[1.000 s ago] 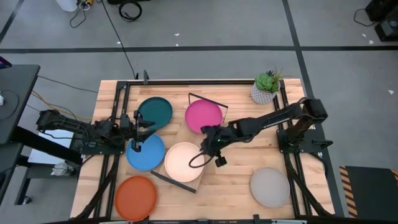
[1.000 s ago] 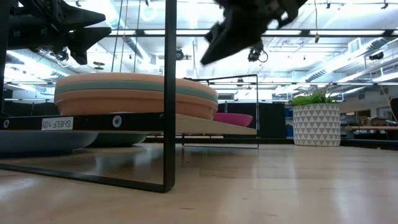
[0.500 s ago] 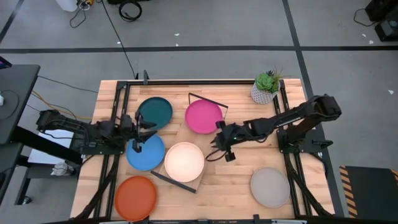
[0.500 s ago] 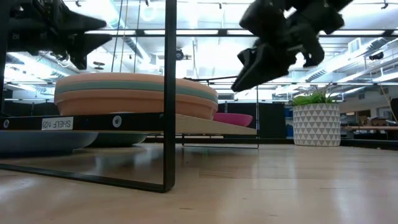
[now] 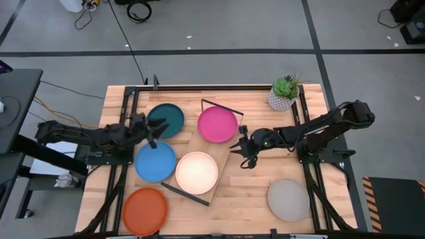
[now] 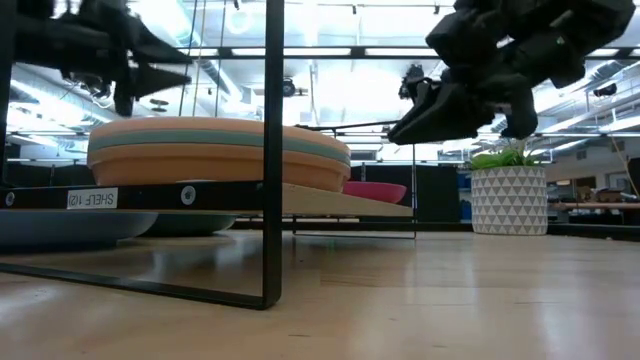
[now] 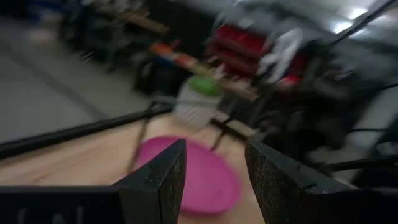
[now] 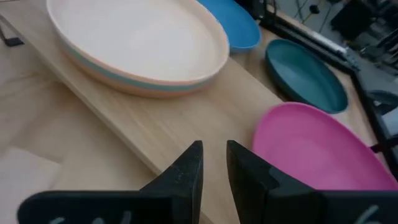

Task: Place and stack plates onto a shelf
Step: Stack the green plate on the top of the pink plate on the shelf

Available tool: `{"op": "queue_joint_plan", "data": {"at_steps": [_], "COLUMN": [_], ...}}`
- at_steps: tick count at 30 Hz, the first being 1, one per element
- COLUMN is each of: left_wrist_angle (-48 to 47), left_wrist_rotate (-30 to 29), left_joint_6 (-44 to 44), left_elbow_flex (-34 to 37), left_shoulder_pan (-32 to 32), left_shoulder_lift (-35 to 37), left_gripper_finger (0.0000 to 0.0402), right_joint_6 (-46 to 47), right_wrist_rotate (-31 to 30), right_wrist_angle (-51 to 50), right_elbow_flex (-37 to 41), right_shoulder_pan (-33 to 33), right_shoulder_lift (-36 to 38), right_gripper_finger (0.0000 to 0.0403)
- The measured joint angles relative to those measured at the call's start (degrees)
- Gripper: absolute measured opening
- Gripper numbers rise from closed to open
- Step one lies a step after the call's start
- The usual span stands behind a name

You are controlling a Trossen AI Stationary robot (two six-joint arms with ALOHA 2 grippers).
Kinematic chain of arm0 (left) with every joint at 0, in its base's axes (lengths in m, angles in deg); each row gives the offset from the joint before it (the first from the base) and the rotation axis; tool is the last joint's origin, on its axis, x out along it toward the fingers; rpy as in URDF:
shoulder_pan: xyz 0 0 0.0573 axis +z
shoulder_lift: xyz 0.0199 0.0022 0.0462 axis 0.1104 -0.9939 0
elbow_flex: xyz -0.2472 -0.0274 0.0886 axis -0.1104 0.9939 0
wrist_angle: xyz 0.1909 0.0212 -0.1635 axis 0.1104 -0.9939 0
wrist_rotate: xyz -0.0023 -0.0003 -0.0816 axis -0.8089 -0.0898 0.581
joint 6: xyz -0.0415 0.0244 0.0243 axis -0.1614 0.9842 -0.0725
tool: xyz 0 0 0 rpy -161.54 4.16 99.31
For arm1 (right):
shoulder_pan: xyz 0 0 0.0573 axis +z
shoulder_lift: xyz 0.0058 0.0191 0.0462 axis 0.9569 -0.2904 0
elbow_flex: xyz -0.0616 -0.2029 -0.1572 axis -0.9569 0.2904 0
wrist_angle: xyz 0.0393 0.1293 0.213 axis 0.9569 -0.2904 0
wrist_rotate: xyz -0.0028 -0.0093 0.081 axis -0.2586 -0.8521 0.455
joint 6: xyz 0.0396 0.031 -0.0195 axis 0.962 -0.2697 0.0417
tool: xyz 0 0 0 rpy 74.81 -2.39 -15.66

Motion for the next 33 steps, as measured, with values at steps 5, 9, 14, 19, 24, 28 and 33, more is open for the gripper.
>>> {"op": "queue_joint_plan", "data": {"at_steps": [5,9,14,19,24,28,33], "left_wrist_angle": [-9.6,-13.5,-13.7,-20.4,-29.9,-36.7,-40.3], "left_wrist_rotate": [1.5,2.7,5.7,18.9,20.6,20.7,20.7], "left_joint_6": [-1.3,-1.6,-0.5,-4.8,-6.4,-5.3,-3.6], "left_elbow_flex": [-6.5,-8.6,-9.1,-14.1,-20.3,-26.2,-31.7], "left_shoulder_pan": [5.7,10.0,14.7,20.3,22.5,22.7,22.7], "left_shoulder_lift": [-7.1,-14.4,-23.1,-31.5,-40.5,-46.8,-54.2], "left_gripper_finger": [0.0172,0.0172,0.0172,0.0172,0.0172,0.0172,0.0183], "right_joint_6": [-2.1,-3.0,-3.1,-3.5,-4.5,-4.5,-4.5], "right_wrist_rotate": [0.2,0.3,0.4,0.9,3.4,5.1,5.3], "right_wrist_angle": [2.6,4.2,7.0,10.3,16.0,17.3,18.8], "right_elbow_flex": [2.5,3.9,6.2,8.4,11.2,12.3,13.3], "right_shoulder_pan": [-2.2,-3.0,-3.1,-3.1,-3.1,-3.1,-3.1], "right_shoulder_lift": [0.6,0.6,0.6,0.6,0.6,0.6,0.5], "right_gripper_finger": [0.0077,0.0077,0.0077,0.0077,0.0077,0.0077,0.0077]}}
